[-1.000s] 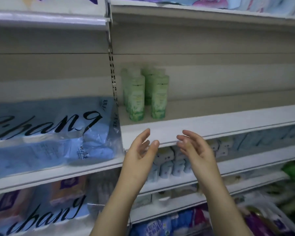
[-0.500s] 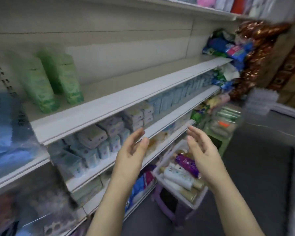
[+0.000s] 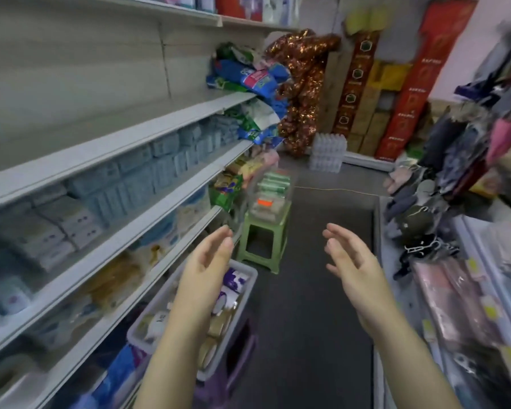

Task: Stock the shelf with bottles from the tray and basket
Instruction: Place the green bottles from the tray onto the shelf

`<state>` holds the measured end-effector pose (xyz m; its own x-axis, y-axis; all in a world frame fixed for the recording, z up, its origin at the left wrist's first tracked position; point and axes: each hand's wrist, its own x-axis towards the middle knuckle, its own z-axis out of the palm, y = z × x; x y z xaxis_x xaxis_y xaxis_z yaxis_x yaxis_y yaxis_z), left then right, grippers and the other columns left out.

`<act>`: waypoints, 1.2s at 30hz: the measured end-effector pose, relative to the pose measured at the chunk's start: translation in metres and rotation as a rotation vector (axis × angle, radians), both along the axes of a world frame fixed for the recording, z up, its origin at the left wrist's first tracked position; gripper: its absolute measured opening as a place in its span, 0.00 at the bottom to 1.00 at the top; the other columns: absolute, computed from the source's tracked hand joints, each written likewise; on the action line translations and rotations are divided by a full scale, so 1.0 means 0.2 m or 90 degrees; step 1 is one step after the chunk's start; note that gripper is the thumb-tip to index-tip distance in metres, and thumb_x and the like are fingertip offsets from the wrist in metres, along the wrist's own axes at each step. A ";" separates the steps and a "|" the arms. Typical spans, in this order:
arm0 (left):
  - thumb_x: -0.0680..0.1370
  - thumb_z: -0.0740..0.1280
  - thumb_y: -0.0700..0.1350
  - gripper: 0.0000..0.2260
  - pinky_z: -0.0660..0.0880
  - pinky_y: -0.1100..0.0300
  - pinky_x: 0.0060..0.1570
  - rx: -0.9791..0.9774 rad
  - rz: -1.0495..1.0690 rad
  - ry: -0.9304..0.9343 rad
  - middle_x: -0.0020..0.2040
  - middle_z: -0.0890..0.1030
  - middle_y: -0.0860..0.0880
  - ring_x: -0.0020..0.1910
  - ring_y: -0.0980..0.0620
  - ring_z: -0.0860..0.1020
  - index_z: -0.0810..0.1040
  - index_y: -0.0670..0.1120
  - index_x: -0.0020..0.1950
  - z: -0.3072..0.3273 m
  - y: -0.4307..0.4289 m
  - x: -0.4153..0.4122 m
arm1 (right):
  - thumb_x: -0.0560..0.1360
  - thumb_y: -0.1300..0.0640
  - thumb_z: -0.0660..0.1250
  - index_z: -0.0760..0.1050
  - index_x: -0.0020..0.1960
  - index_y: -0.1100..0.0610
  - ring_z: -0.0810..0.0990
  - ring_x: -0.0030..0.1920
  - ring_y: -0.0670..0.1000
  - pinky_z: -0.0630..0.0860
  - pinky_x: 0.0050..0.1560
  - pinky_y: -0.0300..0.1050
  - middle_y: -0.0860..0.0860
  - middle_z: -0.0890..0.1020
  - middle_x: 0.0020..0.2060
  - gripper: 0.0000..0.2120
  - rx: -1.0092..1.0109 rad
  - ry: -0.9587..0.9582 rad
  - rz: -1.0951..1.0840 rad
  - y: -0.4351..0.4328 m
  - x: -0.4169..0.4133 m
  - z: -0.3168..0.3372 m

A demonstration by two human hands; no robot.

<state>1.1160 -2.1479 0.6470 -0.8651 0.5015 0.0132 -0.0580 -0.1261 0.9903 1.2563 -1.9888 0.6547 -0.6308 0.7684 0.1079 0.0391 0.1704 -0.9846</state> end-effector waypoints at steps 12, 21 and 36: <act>0.81 0.62 0.46 0.11 0.72 0.58 0.60 -0.009 -0.015 -0.060 0.62 0.79 0.54 0.64 0.55 0.75 0.75 0.52 0.63 -0.14 0.95 0.01 | 0.80 0.54 0.61 0.72 0.62 0.42 0.76 0.63 0.42 0.70 0.69 0.53 0.41 0.77 0.61 0.12 -0.068 0.002 -0.009 0.93 -0.01 -0.11; 0.80 0.64 0.49 0.07 0.72 0.55 0.63 -0.016 -0.022 -0.084 0.57 0.81 0.59 0.61 0.55 0.77 0.78 0.57 0.56 -0.28 1.71 -0.53 | 0.80 0.54 0.61 0.70 0.63 0.39 0.77 0.61 0.42 0.71 0.68 0.53 0.41 0.79 0.60 0.14 -0.061 -0.082 0.043 1.62 -0.53 -0.21; 0.79 0.65 0.55 0.15 0.72 0.56 0.61 -0.126 -0.030 -0.171 0.61 0.80 0.54 0.58 0.56 0.78 0.76 0.54 0.64 -0.52 2.62 -1.38 | 0.81 0.53 0.62 0.69 0.66 0.41 0.77 0.60 0.42 0.73 0.65 0.48 0.42 0.79 0.59 0.15 -0.100 -0.137 0.065 2.64 -1.37 -0.46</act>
<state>0.8399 -1.6247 0.5426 -0.7999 0.5117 -0.3135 -0.3213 0.0761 0.9439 0.9819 -1.4605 0.5626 -0.7018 0.6959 -0.1524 0.2403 0.0298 -0.9702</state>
